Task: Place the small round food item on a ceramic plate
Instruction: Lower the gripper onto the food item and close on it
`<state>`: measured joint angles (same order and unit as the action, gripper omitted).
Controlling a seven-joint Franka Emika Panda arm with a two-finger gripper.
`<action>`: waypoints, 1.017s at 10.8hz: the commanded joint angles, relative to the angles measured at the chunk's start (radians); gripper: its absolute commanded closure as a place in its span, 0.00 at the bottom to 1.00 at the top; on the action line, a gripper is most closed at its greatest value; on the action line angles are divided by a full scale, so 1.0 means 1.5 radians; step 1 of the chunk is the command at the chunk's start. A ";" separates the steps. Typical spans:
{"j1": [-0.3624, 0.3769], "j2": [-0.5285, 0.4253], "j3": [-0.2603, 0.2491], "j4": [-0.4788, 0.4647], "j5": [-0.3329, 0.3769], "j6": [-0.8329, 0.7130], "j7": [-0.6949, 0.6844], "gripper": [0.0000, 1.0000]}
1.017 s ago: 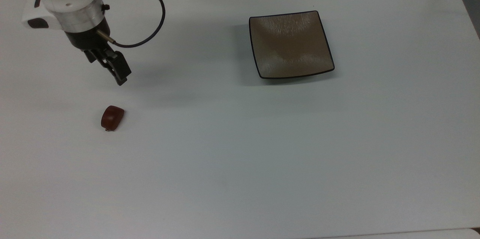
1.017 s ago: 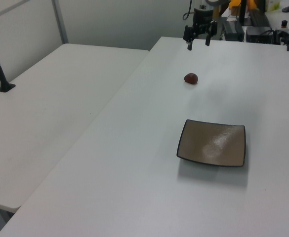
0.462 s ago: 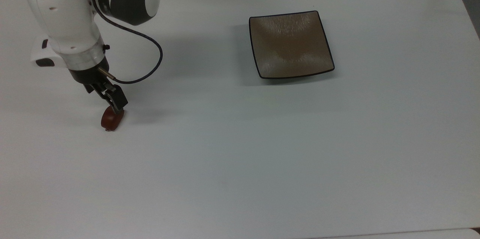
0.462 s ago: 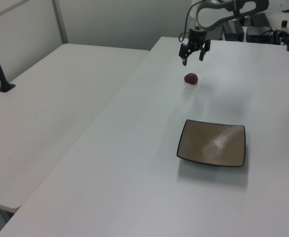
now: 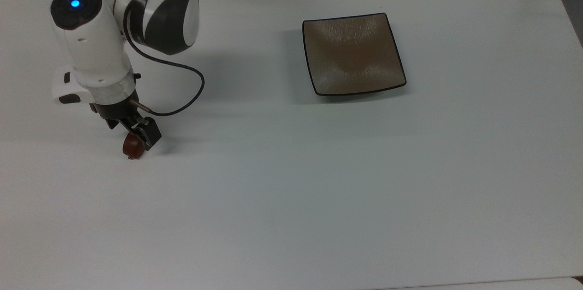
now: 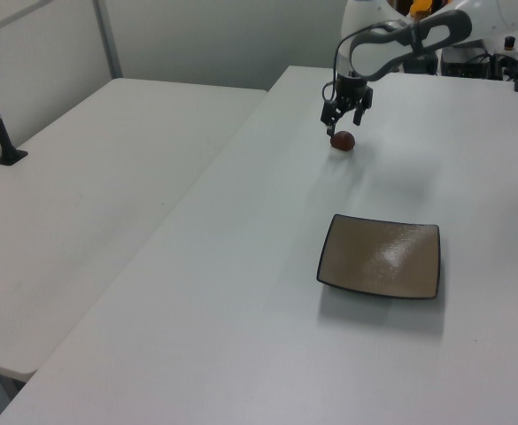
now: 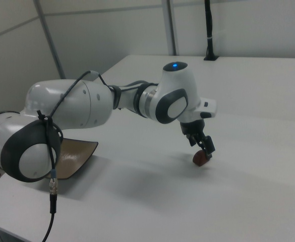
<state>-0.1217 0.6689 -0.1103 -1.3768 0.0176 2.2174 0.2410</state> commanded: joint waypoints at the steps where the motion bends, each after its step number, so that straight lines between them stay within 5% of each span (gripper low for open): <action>1: 0.001 0.010 0.001 -0.018 -0.021 0.044 -0.017 0.00; 2: 0.002 0.018 0.001 -0.018 -0.022 0.044 -0.018 0.00; 6: 0.002 0.018 0.001 -0.018 -0.020 0.044 -0.017 0.62; 8: 0.003 0.018 0.001 -0.018 -0.021 0.043 -0.018 0.84; 11: 0.006 -0.015 0.001 -0.041 -0.020 0.027 -0.015 0.93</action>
<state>-0.1197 0.7072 -0.1078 -1.3799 -0.0057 2.2602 0.2304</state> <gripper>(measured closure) 0.859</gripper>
